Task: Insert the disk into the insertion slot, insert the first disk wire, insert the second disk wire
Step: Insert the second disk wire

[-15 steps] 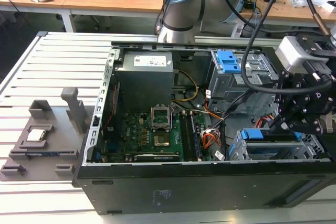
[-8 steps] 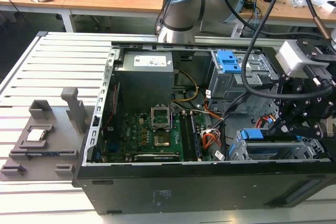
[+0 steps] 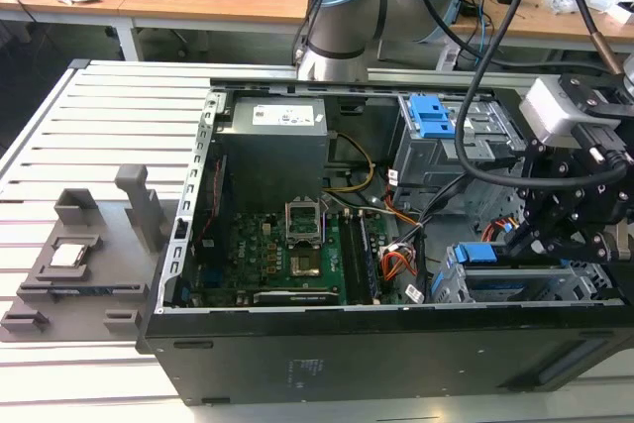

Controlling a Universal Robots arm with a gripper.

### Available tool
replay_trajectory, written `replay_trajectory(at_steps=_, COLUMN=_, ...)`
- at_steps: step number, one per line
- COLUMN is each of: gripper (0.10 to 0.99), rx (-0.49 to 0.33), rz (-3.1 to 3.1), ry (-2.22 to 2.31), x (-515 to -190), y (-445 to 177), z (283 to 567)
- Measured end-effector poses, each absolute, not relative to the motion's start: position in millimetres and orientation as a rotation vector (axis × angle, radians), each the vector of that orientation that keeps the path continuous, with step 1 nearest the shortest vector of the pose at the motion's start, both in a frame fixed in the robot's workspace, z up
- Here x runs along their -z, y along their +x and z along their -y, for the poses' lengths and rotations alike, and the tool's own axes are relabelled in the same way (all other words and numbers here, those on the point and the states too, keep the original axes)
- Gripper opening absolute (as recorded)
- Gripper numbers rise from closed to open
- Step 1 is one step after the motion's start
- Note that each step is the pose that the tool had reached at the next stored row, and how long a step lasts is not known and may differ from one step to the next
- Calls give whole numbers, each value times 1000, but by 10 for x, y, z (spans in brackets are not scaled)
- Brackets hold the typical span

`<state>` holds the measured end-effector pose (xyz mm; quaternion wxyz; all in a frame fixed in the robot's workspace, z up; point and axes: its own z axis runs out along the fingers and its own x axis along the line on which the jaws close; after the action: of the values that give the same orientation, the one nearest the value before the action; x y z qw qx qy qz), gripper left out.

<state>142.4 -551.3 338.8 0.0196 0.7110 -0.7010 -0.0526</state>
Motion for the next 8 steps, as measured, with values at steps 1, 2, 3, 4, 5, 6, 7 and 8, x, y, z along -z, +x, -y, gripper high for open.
replay_trajectory(at_steps=1, gripper=216, rx=162, rz=2175, ry=2206, x=-3392, y=1425, z=5513)
replay_trajectory(at_steps=2, gripper=216, rx=161, rz=2174, ry=2205, x=-3424, y=1425, z=5513)
replay_trajectory(at_steps=3, gripper=216, rx=160, rz=2174, ry=2205, x=-3456, y=1425, z=5513)
replay_trajectory(at_steps=4, gripper=216, rx=159, rz=2174, ry=2204, x=-3484, y=1425, z=5512)
replay_trajectory(at_steps=5, gripper=216, rx=159, rz=2173, ry=2204, x=-3510, y=1425, z=5510)
replay_trajectory(at_steps=6, gripper=216, rx=158, rz=2173, ry=2204, x=-3538, y=1425, z=5507)
replay_trajectory(at_steps=7, gripper=216, rx=156, rz=2172, ry=2203, x=-3577, y=1425, z=5498)
replay_trajectory(at_steps=8, gripper=216, rx=154, rz=2172, ry=2202, x=-3602, y=1424, z=5493)
